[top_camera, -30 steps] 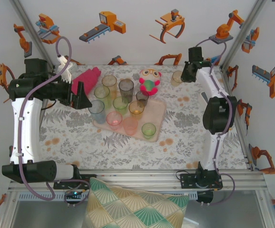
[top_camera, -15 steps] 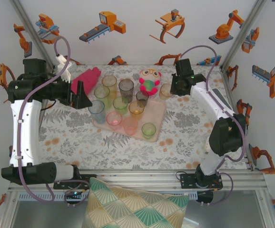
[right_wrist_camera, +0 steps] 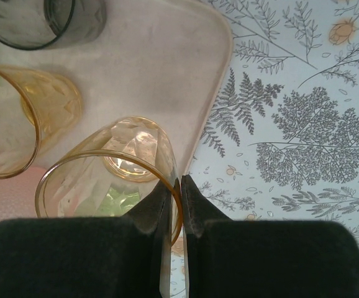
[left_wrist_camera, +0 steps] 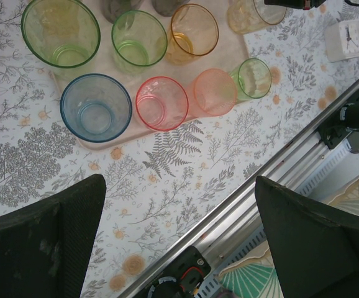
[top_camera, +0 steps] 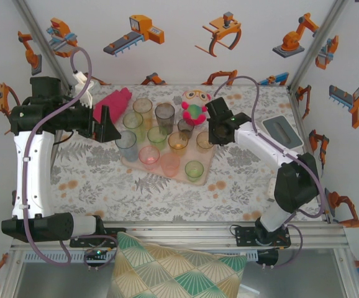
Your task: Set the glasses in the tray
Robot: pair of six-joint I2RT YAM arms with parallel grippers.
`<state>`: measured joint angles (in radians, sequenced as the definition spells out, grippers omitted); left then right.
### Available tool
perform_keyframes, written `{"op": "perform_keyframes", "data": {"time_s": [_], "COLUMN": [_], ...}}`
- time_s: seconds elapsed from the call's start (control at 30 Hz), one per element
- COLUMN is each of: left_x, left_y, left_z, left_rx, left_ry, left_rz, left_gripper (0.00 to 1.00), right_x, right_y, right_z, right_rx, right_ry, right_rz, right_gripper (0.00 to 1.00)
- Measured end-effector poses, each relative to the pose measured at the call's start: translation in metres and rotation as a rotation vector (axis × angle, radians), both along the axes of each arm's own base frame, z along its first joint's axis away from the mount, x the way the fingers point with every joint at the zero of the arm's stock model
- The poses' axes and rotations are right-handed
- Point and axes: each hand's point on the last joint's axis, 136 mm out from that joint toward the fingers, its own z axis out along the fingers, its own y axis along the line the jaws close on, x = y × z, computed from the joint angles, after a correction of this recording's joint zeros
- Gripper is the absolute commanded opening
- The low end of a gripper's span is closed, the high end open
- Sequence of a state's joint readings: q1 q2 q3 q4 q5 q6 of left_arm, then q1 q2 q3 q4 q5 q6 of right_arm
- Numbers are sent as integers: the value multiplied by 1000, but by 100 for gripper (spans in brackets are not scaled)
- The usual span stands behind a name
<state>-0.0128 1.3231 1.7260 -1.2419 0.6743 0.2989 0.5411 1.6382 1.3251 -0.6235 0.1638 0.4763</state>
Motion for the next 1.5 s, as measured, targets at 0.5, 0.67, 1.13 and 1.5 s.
{"op": "perform_keyframes", "data": {"time_s": [0.5,0.67,1.13,1.5], "left_x": [-4,-4,-5,-6], "left_y": [0,0,0,0], "left_z": [4,4,3,2], "left_rx": [0,0,0,0], "left_ry": [-16,-16,-15,-17], "left_rz": [0,0,0,0], "left_gripper": [97,97,97,97], "right_x": [-2,-2,-1,-2], "right_y": [7,7,8,7], "right_z": [-23,-35,-43,-57], "right_rx": [-60,-76,-89,-108], "right_ry": [35,58,80,114], "right_rz": [11,11,12,13], "right_gripper": [10,11,12,14]}}
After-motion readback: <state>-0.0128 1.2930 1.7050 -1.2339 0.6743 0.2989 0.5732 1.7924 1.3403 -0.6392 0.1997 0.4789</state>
